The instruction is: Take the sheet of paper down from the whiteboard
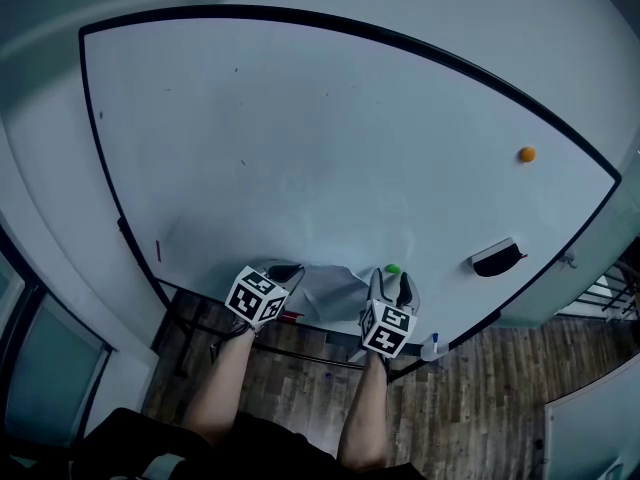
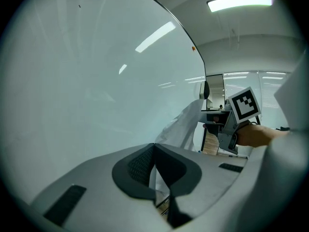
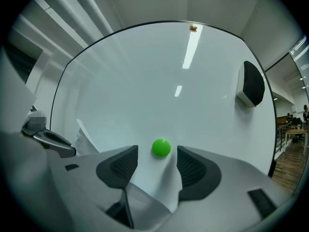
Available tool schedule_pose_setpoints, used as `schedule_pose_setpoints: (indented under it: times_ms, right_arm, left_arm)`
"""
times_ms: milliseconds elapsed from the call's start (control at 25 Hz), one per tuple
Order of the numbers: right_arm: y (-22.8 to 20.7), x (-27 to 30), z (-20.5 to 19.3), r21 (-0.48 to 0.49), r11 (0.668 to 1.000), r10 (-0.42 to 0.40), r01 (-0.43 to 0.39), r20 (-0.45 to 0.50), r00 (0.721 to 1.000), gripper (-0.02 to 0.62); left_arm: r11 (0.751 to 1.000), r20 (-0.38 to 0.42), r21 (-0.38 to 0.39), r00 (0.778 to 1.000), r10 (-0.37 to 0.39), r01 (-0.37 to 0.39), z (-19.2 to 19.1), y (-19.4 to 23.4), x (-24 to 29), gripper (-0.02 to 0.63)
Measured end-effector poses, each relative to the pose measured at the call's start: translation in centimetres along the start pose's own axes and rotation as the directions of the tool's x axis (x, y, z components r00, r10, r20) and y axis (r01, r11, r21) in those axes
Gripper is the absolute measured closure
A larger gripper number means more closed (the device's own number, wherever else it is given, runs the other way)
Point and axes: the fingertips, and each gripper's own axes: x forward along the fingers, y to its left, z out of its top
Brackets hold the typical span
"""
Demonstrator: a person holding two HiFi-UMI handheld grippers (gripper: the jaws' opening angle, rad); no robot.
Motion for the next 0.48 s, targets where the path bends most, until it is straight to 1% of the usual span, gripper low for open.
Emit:
schedule_pose_setpoints:
  times_ms: [120, 480]
  right_arm:
    - [-0.1, -0.2, -0.5, -0.003, 1.0, 0.004, -0.004, -0.007, 1.0, 0.347]
    - [0.6, -1.3, -1.0, 0.017, 0.999, 0.038, -0.038, -0.01, 0.999, 0.347]
  left_arm:
    - [1.0, -0.004, 0.008, 1.0, -0.012, 0.012, -0.1, -0.5, 0.1, 0.584]
    - [1.0, -0.007, 0.013, 1.0, -0.005, 0.006, -0.4, -0.8, -0.5, 0.584]
